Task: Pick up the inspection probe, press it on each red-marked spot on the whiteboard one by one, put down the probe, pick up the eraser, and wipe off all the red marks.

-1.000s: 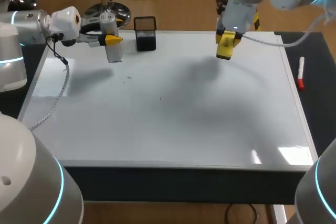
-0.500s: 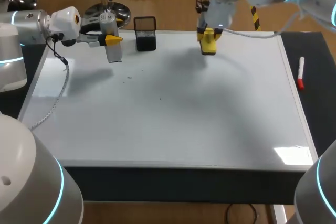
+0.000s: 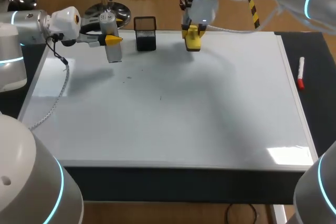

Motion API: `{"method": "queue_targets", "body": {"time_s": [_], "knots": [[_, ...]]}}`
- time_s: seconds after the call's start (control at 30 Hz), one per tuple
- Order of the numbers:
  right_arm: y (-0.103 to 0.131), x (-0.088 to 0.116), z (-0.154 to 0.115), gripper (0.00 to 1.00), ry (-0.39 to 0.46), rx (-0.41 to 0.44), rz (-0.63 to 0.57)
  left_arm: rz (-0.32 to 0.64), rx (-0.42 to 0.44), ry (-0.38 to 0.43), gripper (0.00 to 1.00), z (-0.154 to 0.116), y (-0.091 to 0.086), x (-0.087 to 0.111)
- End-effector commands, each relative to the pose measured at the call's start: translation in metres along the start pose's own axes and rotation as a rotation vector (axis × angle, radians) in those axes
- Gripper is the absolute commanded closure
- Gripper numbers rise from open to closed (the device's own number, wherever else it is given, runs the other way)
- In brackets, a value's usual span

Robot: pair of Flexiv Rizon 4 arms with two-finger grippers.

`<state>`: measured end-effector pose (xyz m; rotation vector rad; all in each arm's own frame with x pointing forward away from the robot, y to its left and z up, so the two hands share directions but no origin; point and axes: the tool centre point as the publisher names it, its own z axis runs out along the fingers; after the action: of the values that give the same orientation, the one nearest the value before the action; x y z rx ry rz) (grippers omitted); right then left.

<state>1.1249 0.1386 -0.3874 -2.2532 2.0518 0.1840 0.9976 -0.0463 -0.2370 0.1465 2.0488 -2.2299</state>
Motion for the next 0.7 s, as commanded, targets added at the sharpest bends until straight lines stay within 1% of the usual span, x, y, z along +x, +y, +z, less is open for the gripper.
{"method": "queue_targets", "body": {"time_s": [0.03,0.17,0.5,0.7], "knots": [[-0.015,-0.009,0.01,1.0,0.008,-0.058,0.016,0.001,-0.002,-0.002,1.0,0.001,-0.002,0.001],[-0.019,-0.01,0.016,1.0,0.002,-0.061,0.038,0.001,-0.002,-0.002,1.0,0.001,-0.002,0.001],[-0.025,-0.019,0.032,1.0,0.001,-0.084,0.046,0.001,-0.002,-0.002,1.0,0.001,-0.002,0.001],[-0.024,-0.023,0.038,1.0,0.026,-0.088,0.054,0.001,-0.002,-0.002,1.0,0.001,-0.002,0.001]]}}
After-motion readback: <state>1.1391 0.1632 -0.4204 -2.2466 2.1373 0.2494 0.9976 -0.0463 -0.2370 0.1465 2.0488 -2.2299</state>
